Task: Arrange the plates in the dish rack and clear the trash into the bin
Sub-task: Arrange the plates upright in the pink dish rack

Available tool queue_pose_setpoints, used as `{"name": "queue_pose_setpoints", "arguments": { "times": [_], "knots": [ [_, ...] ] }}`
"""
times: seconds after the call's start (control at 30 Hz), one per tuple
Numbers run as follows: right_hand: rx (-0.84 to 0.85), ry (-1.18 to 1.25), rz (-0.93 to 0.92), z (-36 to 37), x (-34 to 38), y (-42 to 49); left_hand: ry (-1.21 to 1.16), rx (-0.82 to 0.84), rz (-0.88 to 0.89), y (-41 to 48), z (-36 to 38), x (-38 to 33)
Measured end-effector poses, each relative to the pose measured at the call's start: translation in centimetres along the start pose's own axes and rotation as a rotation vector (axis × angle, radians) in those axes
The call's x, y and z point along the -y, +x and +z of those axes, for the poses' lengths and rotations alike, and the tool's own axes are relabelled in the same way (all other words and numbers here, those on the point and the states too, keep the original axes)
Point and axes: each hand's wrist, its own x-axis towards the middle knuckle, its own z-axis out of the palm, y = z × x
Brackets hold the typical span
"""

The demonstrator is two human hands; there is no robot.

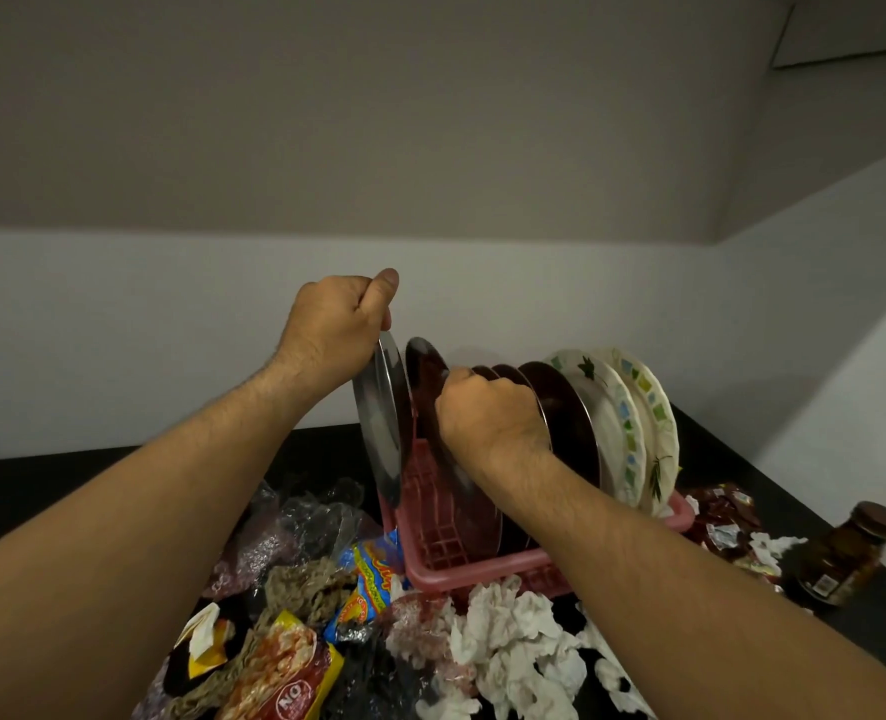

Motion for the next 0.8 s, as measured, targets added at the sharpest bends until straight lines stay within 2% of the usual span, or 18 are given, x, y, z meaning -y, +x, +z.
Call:
{"name": "queue_pose_setpoints", "arguments": {
  "times": [0.17,0.6,0.8],
  "knots": [
    [0.046,0.029,0.077,1.0,-0.4,-1.1,-0.018,0.002,-0.009,-0.2,0.1,-0.2],
    [0.105,0.001,0.093,2.8,-0.3,-4.8,0.007,0.036,0.005,-0.9,0.3,-1.0],
    [0.144,0.059,0.199,2.8,-0.2,-5.5,-0.001,0.048,0.005,-1.1,0.2,-1.4]
  ]
}}
